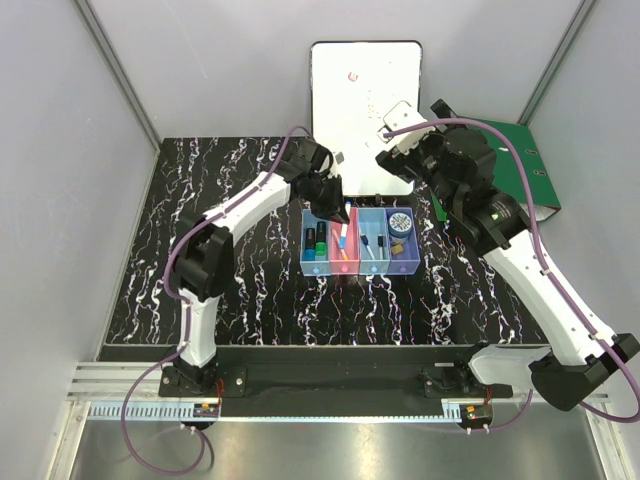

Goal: Sort the stationery into containers
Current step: Place the pen in the storage box.

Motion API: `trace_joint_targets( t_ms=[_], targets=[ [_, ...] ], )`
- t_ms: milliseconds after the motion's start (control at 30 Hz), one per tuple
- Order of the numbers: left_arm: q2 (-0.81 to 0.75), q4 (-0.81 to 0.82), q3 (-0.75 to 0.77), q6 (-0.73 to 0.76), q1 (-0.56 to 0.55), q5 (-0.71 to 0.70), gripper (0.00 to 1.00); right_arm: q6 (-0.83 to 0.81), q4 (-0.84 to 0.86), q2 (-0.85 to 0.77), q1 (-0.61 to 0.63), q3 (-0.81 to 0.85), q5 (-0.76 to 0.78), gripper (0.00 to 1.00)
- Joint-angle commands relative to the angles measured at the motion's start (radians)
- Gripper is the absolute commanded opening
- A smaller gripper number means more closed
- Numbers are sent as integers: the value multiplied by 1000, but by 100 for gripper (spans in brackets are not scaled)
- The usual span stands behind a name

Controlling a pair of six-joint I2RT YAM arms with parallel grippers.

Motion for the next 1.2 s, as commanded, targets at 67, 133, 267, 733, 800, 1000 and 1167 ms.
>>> trace_joint_targets(
  t_ms=[67, 133, 267, 733, 800, 1000, 1167],
  targets=[
    [28, 62, -33, -12, 0, -61, 0, -3, 57, -32, -6, 1, 20, 100],
    [33, 65, -47, -6, -2, -76, 0, -3, 59, -32, -7, -4, 22, 100],
    [47, 65, -61, 0, -7, -78, 0, 0, 65, -36, -9, -12, 16, 100],
    [74, 66, -52, 3, -23, -70, 29, 0, 72, -42, -12, -15, 19, 100],
    [73, 65, -47, 2, -25, -69, 43, 0, 72, -42, -12, -18, 17, 100],
    [65, 65, -33, 5, -25, -66, 45, 3, 74, -47, -17, -24, 19, 100],
    [18, 65, 6, 26, -23, -49, 45, 13, 74, -65, -18, -50, 25, 100]
  ],
)
